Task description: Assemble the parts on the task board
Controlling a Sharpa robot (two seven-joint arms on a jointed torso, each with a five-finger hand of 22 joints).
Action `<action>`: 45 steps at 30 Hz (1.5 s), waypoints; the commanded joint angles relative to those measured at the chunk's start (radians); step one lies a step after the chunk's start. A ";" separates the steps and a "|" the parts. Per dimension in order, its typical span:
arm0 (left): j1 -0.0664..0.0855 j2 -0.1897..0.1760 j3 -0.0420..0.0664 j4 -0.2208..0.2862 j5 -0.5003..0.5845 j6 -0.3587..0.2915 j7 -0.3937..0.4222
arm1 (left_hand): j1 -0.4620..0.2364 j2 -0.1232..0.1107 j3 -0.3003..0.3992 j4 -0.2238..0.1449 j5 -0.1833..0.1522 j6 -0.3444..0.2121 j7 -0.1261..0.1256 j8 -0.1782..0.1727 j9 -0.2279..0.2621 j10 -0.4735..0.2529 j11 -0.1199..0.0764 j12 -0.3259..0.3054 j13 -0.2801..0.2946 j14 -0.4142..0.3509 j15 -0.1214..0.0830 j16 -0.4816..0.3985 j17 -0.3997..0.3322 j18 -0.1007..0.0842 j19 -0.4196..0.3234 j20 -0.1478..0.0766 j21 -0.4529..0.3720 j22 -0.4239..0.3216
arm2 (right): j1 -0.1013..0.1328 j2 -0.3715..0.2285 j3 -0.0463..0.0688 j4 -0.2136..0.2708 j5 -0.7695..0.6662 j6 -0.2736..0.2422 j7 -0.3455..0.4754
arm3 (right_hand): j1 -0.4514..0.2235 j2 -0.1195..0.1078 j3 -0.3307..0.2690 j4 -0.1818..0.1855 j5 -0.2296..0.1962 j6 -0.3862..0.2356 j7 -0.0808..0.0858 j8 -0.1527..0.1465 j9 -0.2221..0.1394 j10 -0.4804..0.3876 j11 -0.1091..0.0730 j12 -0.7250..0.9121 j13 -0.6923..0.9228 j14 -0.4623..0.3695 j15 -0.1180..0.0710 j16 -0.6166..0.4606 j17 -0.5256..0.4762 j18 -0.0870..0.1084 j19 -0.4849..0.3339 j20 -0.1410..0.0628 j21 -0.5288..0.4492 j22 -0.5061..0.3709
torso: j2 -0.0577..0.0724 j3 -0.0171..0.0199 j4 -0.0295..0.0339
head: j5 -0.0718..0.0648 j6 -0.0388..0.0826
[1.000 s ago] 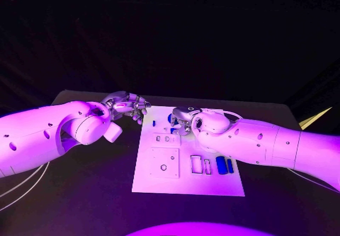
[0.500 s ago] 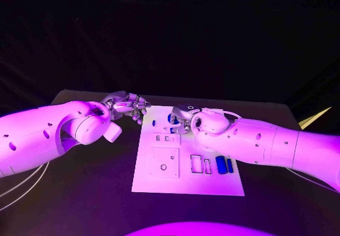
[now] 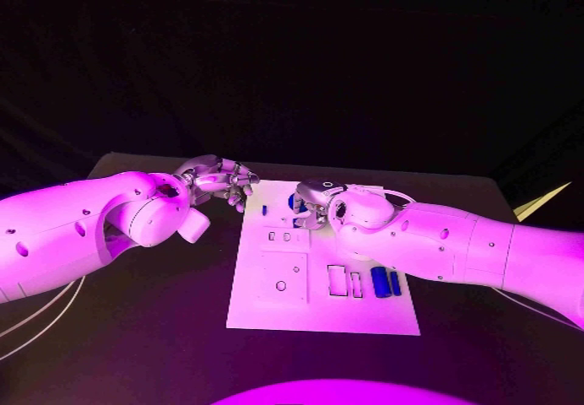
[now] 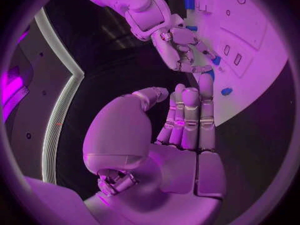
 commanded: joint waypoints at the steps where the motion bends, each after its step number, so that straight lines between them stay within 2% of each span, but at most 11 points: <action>1: 0.001 0.001 0.001 0.002 0.001 0.002 0.001 | 0.010 -0.005 -0.040 0.009 0.009 -0.012 0.004 0.009 -0.008 -0.014 0.001 -0.007 -0.013 -0.003 0.001 -0.014 -0.010 -0.002 0.006 0.005 -0.017 -0.007 | -0.002 0.000 -0.001 0.001 -0.004 0.000 -0.001 | -0.009 0.020 0.024 -0.014 0.011 0.005 0.002 -0.012 0.012 0.065 -0.008 0.024 0.162 0.112 -0.003 0.018 0.274 -0.027 0.026 -0.002 0.023 0.105 | 0.000 0.0001 -0.0005 | 0.000 -0.001; 5: 0.001 0.001 0.001 0.002 0.001 0.002 0.001 | 0.010 -0.005 -0.040 0.009 0.009 -0.012 0.004 0.009 -0.008 -0.014 0.001 -0.007 -0.013 -0.003 0.001 -0.014 -0.010 -0.002 0.006 0.005 -0.017 -0.007 | -0.002 0.001 -0.001 0.001 -0.006 -0.001 -0.002 | -0.008 0.020 0.026 -0.015 0.011 0.007 0.001 -0.011 0.013 0.066 -0.008 0.025 0.164 0.113 -0.004 0.019 0.275 -0.028 0.028 -0.002 0.026 0.108 | 0.001 0.0004 0.0011 | -0.001 0.000; 8: 0.001 0.001 0.001 0.002 0.001 0.000 0.001 | 0.012 -0.004 -0.039 0.009 0.009 -0.012 0.003 0.010 -0.009 -0.014 0.001 -0.007 -0.014 -0.004 0.001 -0.014 -0.012 -0.002 0.006 0.006 -0.017 -0.008 | -0.002 0.001 -0.001 0.002 -0.006 0.004 -0.001 | -0.008 0.020 0.026 -0.015 0.011 0.008 0.001 -0.011 0.013 0.067 -0.008 0.027 0.167 0.113 -0.004 0.019 0.275 -0.028 0.029 -0.002 0.027 0.110 | 0.001 -0.0006 0.0010 | -0.002 -0.003; 20: 0.001 0.000 0.001 0.001 0.001 0.000 -0.001 | 0.015 -0.001 -0.039 0.009 0.009 -0.011 0.003 0.011 -0.009 -0.014 0.001 -0.007 -0.015 -0.003 0.001 -0.014 -0.012 -0.002 0.007 0.005 -0.018 -0.009 | -0.004 -0.003 -0.001 0.002 -0.009 -0.002 -0.001 | -0.006 0.018 0.030 -0.018 0.012 0.011 0.000 -0.010 0.014 0.070 -0.009 0.030 0.170 0.113 -0.004 0.019 0.275 -0.030 0.032 -0.003 0.034 0.116 | 0.000 -0.0005 0.0010 | 0.002 -0.002; 22: 0.001 -0.001 0.001 0.001 0.001 -0.001 -0.001 | 0.015 -0.001 -0.039 0.009 0.009 -0.011 0.003 0.011 -0.009 -0.014 0.001 -0.007 -0.015 -0.003 0.001 -0.014 -0.012 -0.002 0.007 0.005 -0.018 -0.009 | -0.005 -0.006 -0.001 0.006 -0.009 -0.005 0.000 | -0.006 0.018 0.030 -0.018 0.012 0.011 0.000 -0.010 0.014 0.070 -0.009 0.030 0.170 0.113 -0.004 0.019 0.275 -0.030 0.032 -0.003 0.034 0.116 | 0.000 -0.0015 0.0007 | 0.002 -0.003; 33: 0.001 -0.003 0.001 -0.001 0.001 -0.001 -0.002 | 0.016 0.000 -0.038 0.009 0.009 -0.011 0.003 0.012 -0.009 -0.014 0.001 -0.007 -0.016 -0.003 0.001 -0.014 -0.012 -0.002 0.008 0.005 -0.019 -0.009 | -0.005 -0.027 -0.001 0.032 -0.007 -0.069 0.030 | -0.010 0.012 0.033 -0.019 0.011 0.016 -0.001 -0.009 0.015 0.079 -0.010 0.043 0.184 0.113 -0.005 0.019 0.275 -0.035 0.045 -0.003 0.054 0.136 | 0.000 -0.0009 -0.0005 | 0.004 -0.001; 45: 0.001 -0.006 0.001 -0.003 0.001 0.000 -0.005 | 0.017 0.001 -0.039 0.010 0.008 -0.011 0.003 0.012 -0.010 -0.014 0.001 -0.006 -0.017 -0.004 0.001 -0.014 -0.014 -0.002 0.009 0.005 -0.020 -0.010 | -0.005 -0.041 -0.001 0.039 -0.007 -0.018 0.030 | -0.010 0.001 0.034 -0.023 0.011 0.017 -0.002 -0.011 0.015 0.079 -0.011 0.043 0.184 0.113 -0.006 0.019 0.275 -0.036 0.046 -0.004 0.056 0.139 | 0.001 -0.0010 -0.0012 | 0.003 0.001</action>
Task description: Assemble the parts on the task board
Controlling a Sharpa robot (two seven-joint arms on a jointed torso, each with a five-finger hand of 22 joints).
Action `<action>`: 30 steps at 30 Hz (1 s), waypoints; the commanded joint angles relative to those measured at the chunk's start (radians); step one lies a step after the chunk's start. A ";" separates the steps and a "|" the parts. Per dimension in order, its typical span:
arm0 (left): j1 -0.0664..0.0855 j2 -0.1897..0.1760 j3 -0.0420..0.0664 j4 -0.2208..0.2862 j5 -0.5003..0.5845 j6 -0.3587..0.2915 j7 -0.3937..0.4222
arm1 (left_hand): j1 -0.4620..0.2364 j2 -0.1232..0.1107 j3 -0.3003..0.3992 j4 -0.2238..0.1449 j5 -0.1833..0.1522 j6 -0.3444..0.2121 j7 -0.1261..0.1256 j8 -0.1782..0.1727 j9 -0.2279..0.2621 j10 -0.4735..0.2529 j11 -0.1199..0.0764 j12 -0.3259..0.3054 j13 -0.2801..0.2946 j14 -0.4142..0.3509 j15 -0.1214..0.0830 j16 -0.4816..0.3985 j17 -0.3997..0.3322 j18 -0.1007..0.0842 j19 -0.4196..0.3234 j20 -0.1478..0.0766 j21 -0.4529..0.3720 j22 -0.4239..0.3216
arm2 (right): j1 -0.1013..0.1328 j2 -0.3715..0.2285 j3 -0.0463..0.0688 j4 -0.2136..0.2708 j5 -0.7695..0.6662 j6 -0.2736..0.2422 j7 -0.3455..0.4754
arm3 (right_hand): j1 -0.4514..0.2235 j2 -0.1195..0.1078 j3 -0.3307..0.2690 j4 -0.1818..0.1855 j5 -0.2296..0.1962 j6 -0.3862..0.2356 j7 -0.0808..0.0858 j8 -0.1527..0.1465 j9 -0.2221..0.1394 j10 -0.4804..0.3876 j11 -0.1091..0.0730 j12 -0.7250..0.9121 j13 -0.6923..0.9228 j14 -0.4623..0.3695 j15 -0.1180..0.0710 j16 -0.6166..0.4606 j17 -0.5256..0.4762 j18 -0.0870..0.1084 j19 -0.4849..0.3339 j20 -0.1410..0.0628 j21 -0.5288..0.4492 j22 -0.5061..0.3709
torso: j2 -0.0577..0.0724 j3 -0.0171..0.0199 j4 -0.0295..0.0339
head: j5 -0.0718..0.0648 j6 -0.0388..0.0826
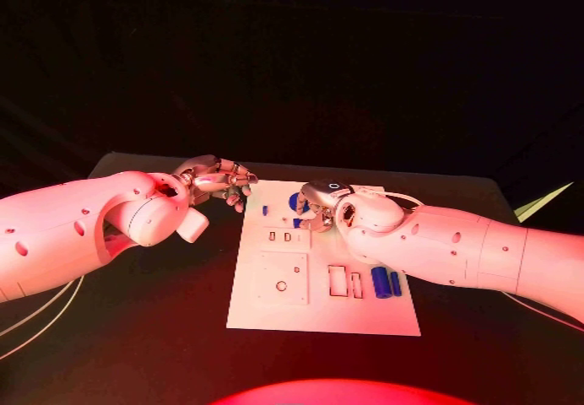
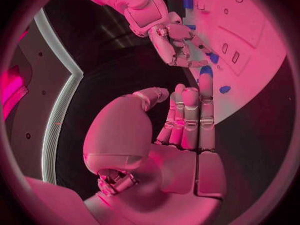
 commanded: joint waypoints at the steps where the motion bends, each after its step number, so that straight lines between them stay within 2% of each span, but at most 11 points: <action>1: 0.001 0.001 0.001 0.001 0.001 0.001 0.001 | 0.011 -0.005 -0.039 0.009 0.008 -0.008 0.006 0.012 -0.009 -0.014 0.001 -0.006 -0.010 -0.004 0.001 -0.014 -0.009 -0.002 0.008 0.005 -0.009 -0.009 | 0.000 0.002 0.000 -0.002 -0.004 0.013 -0.004 | -0.009 0.001 0.025 -0.015 0.011 0.005 0.002 -0.011 0.011 0.073 -0.005 0.020 0.184 0.113 -0.006 0.014 0.275 -0.035 0.034 0.000 0.021 0.138 | 0.001 -0.0004 0.0000 | -0.002 0.001; 12: 0.001 0.002 0.001 0.002 0.001 0.001 0.001 | 0.011 -0.007 -0.040 0.009 0.008 -0.009 0.007 0.012 -0.010 -0.015 0.001 -0.007 -0.011 -0.004 0.001 -0.014 -0.009 -0.002 0.009 0.005 -0.009 -0.009 | -0.001 0.019 0.000 -0.017 -0.018 0.010 -0.021 | -0.008 -0.001 0.025 -0.016 0.011 0.005 0.002 -0.012 0.011 0.072 -0.005 0.019 0.184 0.113 -0.006 0.014 0.275 -0.035 0.035 0.000 0.021 0.139 | 0.001 -0.0022 0.0025 | -0.005 0.000; 30: 0.001 0.002 0.001 0.004 0.001 0.003 -0.001 | 0.011 -0.008 -0.041 0.010 0.008 -0.010 0.007 0.012 -0.010 -0.015 0.002 -0.007 -0.012 -0.003 0.001 -0.014 -0.009 -0.002 0.009 0.005 -0.010 -0.010 | -0.005 0.043 -0.001 -0.042 -0.023 0.035 -0.025 | -0.008 0.000 0.027 -0.016 0.011 0.005 0.003 -0.013 0.011 0.073 -0.004 0.020 0.185 0.113 -0.006 0.014 0.275 -0.035 0.034 -0.001 0.021 0.139 | 0.003 -0.0017 0.0018 | -0.003 -0.004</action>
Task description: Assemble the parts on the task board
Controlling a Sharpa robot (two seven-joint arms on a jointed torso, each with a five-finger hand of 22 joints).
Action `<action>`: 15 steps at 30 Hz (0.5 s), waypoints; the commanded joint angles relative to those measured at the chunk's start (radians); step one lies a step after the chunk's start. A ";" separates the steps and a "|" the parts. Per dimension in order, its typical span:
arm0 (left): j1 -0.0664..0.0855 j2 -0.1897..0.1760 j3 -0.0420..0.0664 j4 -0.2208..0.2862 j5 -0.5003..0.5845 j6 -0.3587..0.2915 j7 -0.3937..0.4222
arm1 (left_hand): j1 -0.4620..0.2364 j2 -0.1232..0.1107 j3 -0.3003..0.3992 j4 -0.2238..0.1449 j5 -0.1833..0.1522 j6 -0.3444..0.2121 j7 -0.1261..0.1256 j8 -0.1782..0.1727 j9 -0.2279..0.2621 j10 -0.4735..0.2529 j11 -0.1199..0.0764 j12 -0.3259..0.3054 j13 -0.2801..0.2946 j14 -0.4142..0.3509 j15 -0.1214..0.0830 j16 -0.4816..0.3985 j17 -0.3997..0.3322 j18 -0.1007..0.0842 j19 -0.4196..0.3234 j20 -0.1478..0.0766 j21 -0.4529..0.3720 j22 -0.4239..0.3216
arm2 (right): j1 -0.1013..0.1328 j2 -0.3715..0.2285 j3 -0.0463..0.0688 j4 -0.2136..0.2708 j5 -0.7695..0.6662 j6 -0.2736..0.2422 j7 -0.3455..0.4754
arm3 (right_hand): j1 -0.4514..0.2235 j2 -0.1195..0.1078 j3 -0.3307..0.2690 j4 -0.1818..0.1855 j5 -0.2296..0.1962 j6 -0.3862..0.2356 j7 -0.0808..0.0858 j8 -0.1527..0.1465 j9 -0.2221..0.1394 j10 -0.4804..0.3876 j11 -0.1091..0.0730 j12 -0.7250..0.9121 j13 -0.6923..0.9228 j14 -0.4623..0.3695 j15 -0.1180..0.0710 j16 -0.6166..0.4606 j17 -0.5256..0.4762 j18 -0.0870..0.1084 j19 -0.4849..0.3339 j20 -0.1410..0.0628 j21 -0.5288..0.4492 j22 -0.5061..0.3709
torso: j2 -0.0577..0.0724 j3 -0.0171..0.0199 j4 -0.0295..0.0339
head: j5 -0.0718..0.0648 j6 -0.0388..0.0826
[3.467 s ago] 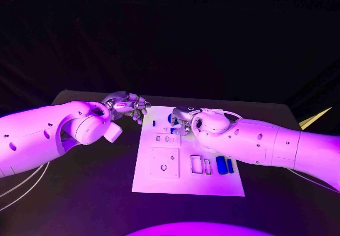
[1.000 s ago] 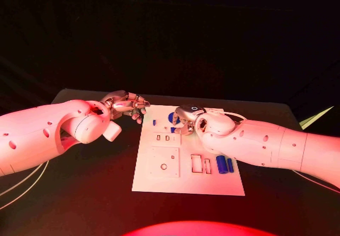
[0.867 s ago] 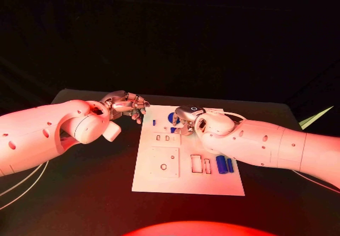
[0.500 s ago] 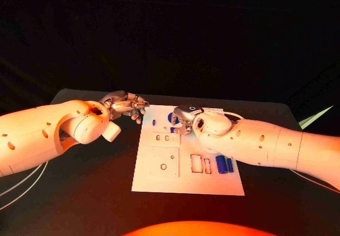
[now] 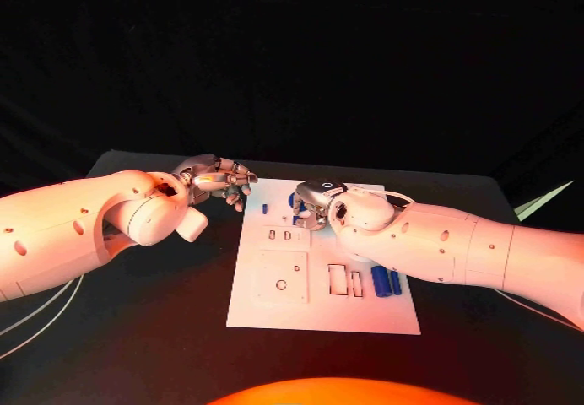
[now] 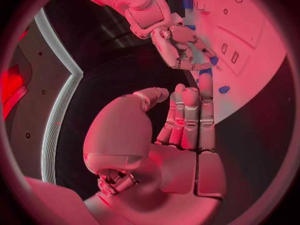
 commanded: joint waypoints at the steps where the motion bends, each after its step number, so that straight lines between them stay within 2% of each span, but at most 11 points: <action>1: 0.001 0.001 0.001 0.003 0.001 0.002 0.000 | 0.011 -0.007 -0.041 0.010 0.008 -0.010 0.007 0.012 -0.010 -0.015 0.002 -0.007 -0.010 -0.003 0.001 -0.014 -0.009 -0.002 0.009 0.005 -0.010 -0.009 | -0.003 0.002 -0.001 -0.004 -0.004 0.014 0.000 | -0.008 0.000 0.027 -0.016 0.011 0.005 0.003 -0.013 0.011 0.071 -0.006 0.020 0.185 0.113 -0.006 0.014 0.275 -0.035 0.034 -0.001 0.021 0.139 | 0.000 0.0004 -0.0009 | 0.001 -0.002; 7: 0.001 0.001 0.001 0.003 0.001 0.003 0.000 | 0.011 -0.007 -0.041 0.010 0.008 -0.010 0.007 0.012 -0.010 -0.015 0.002 -0.007 -0.010 -0.003 0.001 -0.014 -0.009 -0.002 0.009 0.005 -0.010 -0.009 | -0.006 0.005 -0.003 -0.009 -0.015 0.019 -0.004 | -0.008 -0.003 0.027 -0.017 0.011 0.005 0.003 -0.013 0.011 0.071 -0.006 0.020 0.185 0.113 -0.006 0.014 0.275 -0.035 0.035 -0.001 0.022 0.140 | 0.000 0.0005 -0.0008 | 0.001 -0.005; 15: 0.001 0.001 0.001 0.002 0.001 0.003 -0.001 | 0.011 -0.007 -0.041 0.010 0.008 -0.010 0.007 0.012 -0.010 -0.015 0.002 -0.007 -0.010 -0.003 0.001 -0.014 -0.009 -0.002 0.009 0.005 -0.010 -0.009 | -0.008 0.007 -0.003 -0.011 -0.026 -0.003 -0.018 | -0.010 -0.009 0.026 -0.019 0.011 0.000 0.005 -0.017 0.010 0.069 -0.004 0.017 0.183 0.113 -0.005 0.014 0.275 -0.034 0.033 0.000 0.020 0.139 | -0.001 0.0006 -0.0008 | 0.002 -0.005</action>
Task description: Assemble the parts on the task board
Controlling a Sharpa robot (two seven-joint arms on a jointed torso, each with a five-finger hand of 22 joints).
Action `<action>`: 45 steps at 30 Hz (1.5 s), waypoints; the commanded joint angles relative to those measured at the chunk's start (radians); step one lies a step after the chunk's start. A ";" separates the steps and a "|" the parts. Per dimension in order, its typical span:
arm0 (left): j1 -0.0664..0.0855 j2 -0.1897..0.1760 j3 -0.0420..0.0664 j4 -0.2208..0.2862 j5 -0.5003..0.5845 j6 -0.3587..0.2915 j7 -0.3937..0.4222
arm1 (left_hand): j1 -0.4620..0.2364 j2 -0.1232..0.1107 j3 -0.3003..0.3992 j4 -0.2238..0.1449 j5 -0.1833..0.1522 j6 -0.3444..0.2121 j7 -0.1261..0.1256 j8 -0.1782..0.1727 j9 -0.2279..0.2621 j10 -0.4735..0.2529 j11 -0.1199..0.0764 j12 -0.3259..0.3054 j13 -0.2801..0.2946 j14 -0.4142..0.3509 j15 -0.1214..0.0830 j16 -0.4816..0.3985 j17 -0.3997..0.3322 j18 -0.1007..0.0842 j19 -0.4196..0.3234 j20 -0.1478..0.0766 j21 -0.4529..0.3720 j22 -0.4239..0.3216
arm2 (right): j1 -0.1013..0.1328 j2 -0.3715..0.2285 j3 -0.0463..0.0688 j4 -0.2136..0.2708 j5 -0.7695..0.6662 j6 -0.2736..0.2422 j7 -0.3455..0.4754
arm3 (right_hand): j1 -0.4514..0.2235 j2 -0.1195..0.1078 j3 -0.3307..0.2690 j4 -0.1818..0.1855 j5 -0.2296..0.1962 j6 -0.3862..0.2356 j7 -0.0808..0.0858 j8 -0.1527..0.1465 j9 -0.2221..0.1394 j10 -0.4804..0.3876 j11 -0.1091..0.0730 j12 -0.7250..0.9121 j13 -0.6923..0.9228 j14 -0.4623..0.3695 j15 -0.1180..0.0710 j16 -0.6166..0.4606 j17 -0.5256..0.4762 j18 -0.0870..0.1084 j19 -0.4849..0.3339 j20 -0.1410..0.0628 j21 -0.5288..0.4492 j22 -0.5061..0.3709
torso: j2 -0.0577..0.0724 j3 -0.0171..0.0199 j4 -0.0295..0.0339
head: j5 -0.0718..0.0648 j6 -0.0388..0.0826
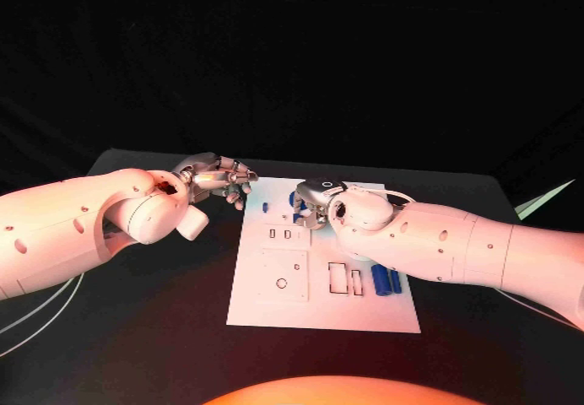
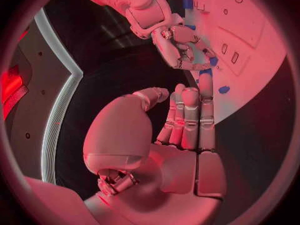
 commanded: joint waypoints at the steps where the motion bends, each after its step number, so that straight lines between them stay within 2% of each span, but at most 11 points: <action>1: 0.001 0.001 0.001 0.002 0.001 0.003 0.000 | 0.011 -0.008 -0.041 0.010 0.008 -0.010 0.007 0.012 -0.010 -0.015 0.002 -0.007 -0.010 -0.003 0.001 -0.014 -0.009 -0.002 0.009 0.005 -0.010 -0.009 | -0.004 0.001 -0.002 -0.002 -0.006 -0.007 -0.006 | -0.011 -0.010 0.026 -0.018 0.010 -0.001 0.005 -0.018 0.010 0.069 -0.003 0.017 0.183 0.113 -0.005 0.014 0.275 -0.034 0.033 0.000 0.019 0.138 | -0.001 -0.0002 -0.0001 | 0.000 0.001; 12: 0.001 0.001 0.001 0.001 0.001 0.003 -0.003 | 0.011 -0.008 -0.041 0.010 0.008 -0.010 0.007 0.012 -0.010 -0.015 0.002 -0.007 -0.010 -0.003 0.001 -0.014 -0.009 -0.002 0.009 0.005 -0.010 -0.009 | -0.005 0.001 -0.003 -0.004 -0.002 0.004 -0.003 | -0.042 -0.037 -0.008 -0.001 0.010 -0.013 0.010 -0.030 0.008 0.067 0.002 0.013 0.181 0.113 0.001 0.014 0.275 -0.033 0.029 0.005 0.015 0.137 | 0.000 -0.0004 -0.0004 | 0.000 -0.001; 23: 0.001 0.003 0.001 0.000 0.001 0.005 -0.006 | 0.011 -0.008 -0.041 0.010 0.008 -0.010 0.007 0.012 -0.010 -0.015 0.002 -0.007 -0.010 -0.003 0.001 -0.014 -0.009 -0.002 0.009 0.005 -0.010 -0.009 | -0.007 0.009 -0.003 -0.012 0.007 0.008 -0.004 | -0.047 -0.036 -0.016 0.005 0.010 -0.014 0.011 -0.031 0.008 0.067 0.003 0.013 0.181 0.113 0.002 0.014 0.275 -0.033 0.028 0.006 0.015 0.138 | 0.000 -0.0008 0.0001 | -0.001 0.000; 30: 0.001 0.001 0.001 0.002 0.001 0.004 -0.007 | 0.011 -0.008 -0.041 0.010 0.008 -0.010 0.007 0.012 -0.010 -0.015 0.002 -0.007 -0.010 -0.003 0.001 -0.014 -0.009 -0.002 0.009 0.005 -0.010 -0.009 | -0.007 0.014 -0.003 -0.020 0.018 0.031 -0.001 | -0.055 -0.037 -0.033 0.013 0.010 -0.020 0.012 -0.036 0.007 0.064 0.004 0.008 0.178 0.113 0.003 0.014 0.275 -0.031 0.022 0.007 0.006 0.131 | 0.000 -0.0013 0.0003 | 0.000 -0.002; 45: 0.002 0.000 0.001 0.002 0.000 0.006 -0.011 | 0.016 -0.006 -0.044 0.011 0.008 -0.012 0.006 0.015 -0.013 -0.016 0.001 -0.006 -0.015 -0.005 0.001 -0.015 -0.015 -0.002 0.012 0.006 -0.014 -0.013 | -0.007 0.019 -0.003 -0.033 0.046 0.062 0.015 | -0.070 -0.032 -0.059 0.030 0.011 -0.025 0.013 -0.041 0.007 0.062 0.006 0.006 0.178 0.113 0.005 0.014 0.275 -0.030 0.019 0.009 0.002 0.129 | 0.000 0.0002 -0.0012 | 0.001 -0.004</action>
